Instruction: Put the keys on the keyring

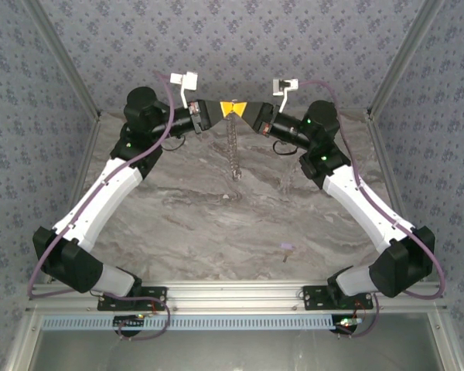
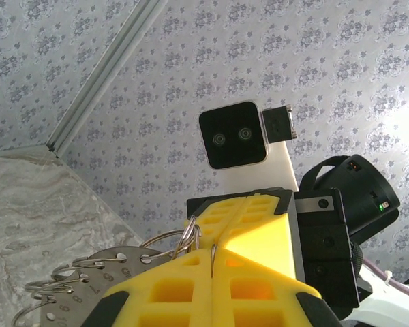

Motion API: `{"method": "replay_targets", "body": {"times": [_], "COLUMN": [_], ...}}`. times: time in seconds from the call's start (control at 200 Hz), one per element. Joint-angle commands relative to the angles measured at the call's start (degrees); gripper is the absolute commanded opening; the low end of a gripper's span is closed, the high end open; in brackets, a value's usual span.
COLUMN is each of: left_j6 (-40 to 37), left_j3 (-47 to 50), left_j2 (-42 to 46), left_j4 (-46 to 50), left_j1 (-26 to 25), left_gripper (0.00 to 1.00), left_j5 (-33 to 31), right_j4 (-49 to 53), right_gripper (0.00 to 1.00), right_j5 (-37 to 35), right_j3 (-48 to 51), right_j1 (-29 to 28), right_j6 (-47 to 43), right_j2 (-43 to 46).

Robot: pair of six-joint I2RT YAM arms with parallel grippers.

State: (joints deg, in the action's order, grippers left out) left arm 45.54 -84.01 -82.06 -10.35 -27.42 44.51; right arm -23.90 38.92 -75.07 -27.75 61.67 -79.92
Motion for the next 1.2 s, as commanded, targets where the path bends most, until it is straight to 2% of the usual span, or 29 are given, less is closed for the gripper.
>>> {"method": "replay_targets", "body": {"times": [0.0,0.08,0.18,0.23,0.33,0.495,0.724,0.814,1.199], "left_j6": [0.0,-0.4,-0.1,0.2,1.8,5.3,10.8,11.0,9.9], "left_j3": [-3.9,-4.6,-3.8,-3.1,-2.1,-2.2,-5.4,-7.1,-9.6], "left_j2": [-0.8,-0.5,1.2,2.2,3.5,3.3,0.5,-0.3,-1.4], "left_j4": [-1.5,1.3,1.7,1.8,0.9,-2.3,-7.7,-8.2,-8.2], "left_j1": [-0.4,-0.1,1.2,2.0,3.5,4.5,3.8,2.9,0.5], "left_gripper": [0.06,0.29,0.49,0.56,0.62,0.61,0.48,0.43,0.36], "left_j5": [0.9,-1.1,-3.9,-5.2,-6.4,-3.8,2.3,3.8,4.1], "right_j4": [-1.3,-3.1,-5.6,-7.2,-11.6,-17.9,-23.7,-24.7,-25.1], "right_gripper": [0.0,0.0,0.0,0.0,0.0,0.0,0.0,0.0,0.0], "right_j5": [2.5,2.1,2.3,2.5,3.6,5.2,7.0,7.0,6.6], "right_j3": [-1.5,-1.1,-1.1,-1.1,-1.3,-2.9,-7.0,-7.9,-8.2], "right_j1": [-0.4,0.5,1.6,2.1,2.8,3.4,3.4,3.3,2.6], "right_j6": [-0.3,0.2,0.8,1.3,2.6,4.7,8.0,8.7,9.4], "right_j2": [-0.2,0.0,0.2,0.1,-0.1,-1.1,-3.9,-4.6,-5.6]}}
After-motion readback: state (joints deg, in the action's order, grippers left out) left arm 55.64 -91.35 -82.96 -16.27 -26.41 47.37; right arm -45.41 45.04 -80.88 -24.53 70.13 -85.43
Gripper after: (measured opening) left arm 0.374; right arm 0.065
